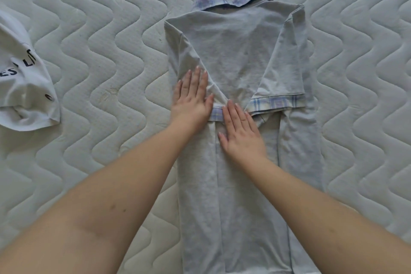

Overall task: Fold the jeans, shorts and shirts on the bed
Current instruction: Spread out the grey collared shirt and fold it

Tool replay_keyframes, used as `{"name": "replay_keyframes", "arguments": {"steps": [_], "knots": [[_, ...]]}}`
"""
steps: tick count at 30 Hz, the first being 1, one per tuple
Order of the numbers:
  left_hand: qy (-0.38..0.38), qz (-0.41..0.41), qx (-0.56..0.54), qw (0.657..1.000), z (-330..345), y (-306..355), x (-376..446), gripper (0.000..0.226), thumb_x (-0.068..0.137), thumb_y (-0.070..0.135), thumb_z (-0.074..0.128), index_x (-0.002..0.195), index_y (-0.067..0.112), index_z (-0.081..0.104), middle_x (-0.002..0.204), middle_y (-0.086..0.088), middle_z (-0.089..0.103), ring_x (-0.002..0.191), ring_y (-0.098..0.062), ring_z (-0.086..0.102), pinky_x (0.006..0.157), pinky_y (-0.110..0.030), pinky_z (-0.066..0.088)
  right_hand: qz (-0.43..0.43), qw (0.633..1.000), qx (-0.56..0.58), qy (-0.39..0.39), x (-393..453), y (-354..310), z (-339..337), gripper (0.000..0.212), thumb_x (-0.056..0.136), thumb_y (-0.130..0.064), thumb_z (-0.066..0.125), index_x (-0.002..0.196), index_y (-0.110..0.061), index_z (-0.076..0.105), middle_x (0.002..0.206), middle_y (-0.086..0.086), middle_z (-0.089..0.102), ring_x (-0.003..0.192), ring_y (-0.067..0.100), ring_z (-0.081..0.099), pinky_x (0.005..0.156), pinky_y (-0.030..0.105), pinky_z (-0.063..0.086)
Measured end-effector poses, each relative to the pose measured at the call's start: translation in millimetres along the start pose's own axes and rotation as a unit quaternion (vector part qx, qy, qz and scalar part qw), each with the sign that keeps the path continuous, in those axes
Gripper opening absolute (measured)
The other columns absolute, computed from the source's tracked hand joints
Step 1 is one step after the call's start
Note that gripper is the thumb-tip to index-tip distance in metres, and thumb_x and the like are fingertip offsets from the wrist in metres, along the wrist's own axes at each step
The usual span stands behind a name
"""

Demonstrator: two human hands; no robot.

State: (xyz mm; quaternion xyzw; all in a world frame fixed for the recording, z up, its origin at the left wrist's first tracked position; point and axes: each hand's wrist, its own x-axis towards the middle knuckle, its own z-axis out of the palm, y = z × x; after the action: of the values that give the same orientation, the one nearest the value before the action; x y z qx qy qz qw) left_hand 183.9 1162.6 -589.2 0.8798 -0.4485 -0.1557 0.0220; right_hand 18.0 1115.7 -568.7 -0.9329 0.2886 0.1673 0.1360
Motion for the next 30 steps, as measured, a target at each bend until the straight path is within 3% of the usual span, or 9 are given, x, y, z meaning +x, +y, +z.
{"name": "replay_keyframes", "arguments": {"steps": [3,6,10,14,17,21,25,28,30], "knots": [[0.001,-0.008,0.004,1.000,-3.1,3.2,0.1,0.063,0.102,0.044,0.023,0.155,0.025,-0.005,0.164,0.002,-0.006,0.151,-0.015,-0.006,0.120,-0.036,-0.008,0.008,1.000,-0.012,0.007,-11.5,-0.4,3.1,0.071,0.101,-0.048,0.024,0.153,-0.012,-0.009,0.162,0.005,-0.012,0.150,0.016,-0.008,0.121,0.032,-0.008],[0.047,0.044,0.017,0.998,-11.9,13.8,-12.7,0.062,0.101,0.043,0.026,0.156,0.022,0.005,0.164,-0.002,0.003,0.151,-0.017,0.002,0.121,-0.039,-0.001,-0.015,0.993,-0.004,0.120,-29.3,5.2,-3.7,0.065,0.097,-0.043,0.035,0.152,-0.009,0.027,0.160,0.008,0.022,0.148,0.020,0.021,0.121,0.038,0.016],[0.073,0.142,-0.006,0.987,-9.8,51.9,-39.4,0.059,0.101,0.040,0.029,0.155,0.018,0.017,0.163,-0.003,0.014,0.150,-0.018,0.013,0.122,-0.040,0.010,0.055,0.973,0.029,0.220,-42.0,43.3,-8.7,0.063,0.096,-0.038,0.042,0.151,-0.008,0.032,0.158,0.009,0.026,0.146,0.020,0.026,0.118,0.041,0.022],[0.029,0.167,-0.020,0.985,3.9,92.0,-56.2,0.063,0.100,0.035,0.037,0.156,0.020,0.012,0.163,-0.002,0.009,0.151,-0.017,0.007,0.122,-0.039,0.006,0.150,0.979,0.045,0.130,-56.5,78.9,2.4,0.067,0.098,-0.036,0.042,0.154,-0.009,0.017,0.162,0.007,0.011,0.148,0.013,0.007,0.122,0.036,0.008],[-0.017,0.184,0.014,0.983,17.2,109.2,-64.0,0.061,0.100,0.030,0.034,0.156,0.024,0.009,0.164,0.002,0.002,0.151,-0.016,-0.001,0.121,-0.038,-0.003,0.148,0.987,0.046,0.045,-76.9,91.2,19.3,0.070,0.101,-0.040,0.040,0.155,-0.015,0.004,0.164,0.003,0.000,0.144,0.005,-0.010,0.119,0.029,-0.008],[-0.018,0.168,0.026,0.985,24.9,115.9,-69.9,0.060,0.101,0.027,0.031,0.156,0.019,0.010,0.164,0.000,0.004,0.151,-0.017,0.001,0.120,-0.039,-0.004,0.093,0.992,0.067,0.050,-108.3,88.9,27.7,0.068,0.098,-0.041,0.045,0.154,-0.014,0.018,0.162,0.003,0.015,0.146,0.010,0.004,0.117,0.027,-0.005],[0.023,0.206,-0.015,0.978,23.8,122.0,-101.5,0.059,0.096,0.024,0.038,0.154,0.016,0.026,0.161,-0.003,0.021,0.149,-0.019,0.018,0.121,-0.041,0.015,0.026,0.995,0.079,0.056,-145.3,79.1,33.8,0.061,0.095,-0.037,0.046,0.148,-0.006,0.037,0.156,0.012,0.031,0.145,0.025,0.028,0.119,0.037,0.018],[0.000,0.237,-0.115,0.965,29.6,138.9,-139.7,0.055,0.091,0.013,0.053,0.145,0.008,0.044,0.153,-0.012,0.039,0.142,-0.028,0.036,0.116,-0.041,0.031,0.010,0.983,0.184,0.007,-172.9,67.1,35.8,0.059,0.091,-0.016,0.056,0.145,0.001,0.039,0.155,0.017,0.029,0.146,0.030,0.026,0.120,0.038,0.018],[-0.022,0.160,-0.235,0.958,32.2,154.0,-159.3,0.049,0.086,-0.001,0.059,0.134,-0.003,0.053,0.138,-0.024,0.051,0.129,-0.039,0.050,0.109,-0.037,0.036,0.023,0.964,0.263,-0.008,-194.5,63.3,35.3,0.053,0.086,-0.002,0.058,0.138,0.005,0.047,0.151,0.021,0.036,0.143,0.034,0.032,0.120,0.042,0.021]]}}
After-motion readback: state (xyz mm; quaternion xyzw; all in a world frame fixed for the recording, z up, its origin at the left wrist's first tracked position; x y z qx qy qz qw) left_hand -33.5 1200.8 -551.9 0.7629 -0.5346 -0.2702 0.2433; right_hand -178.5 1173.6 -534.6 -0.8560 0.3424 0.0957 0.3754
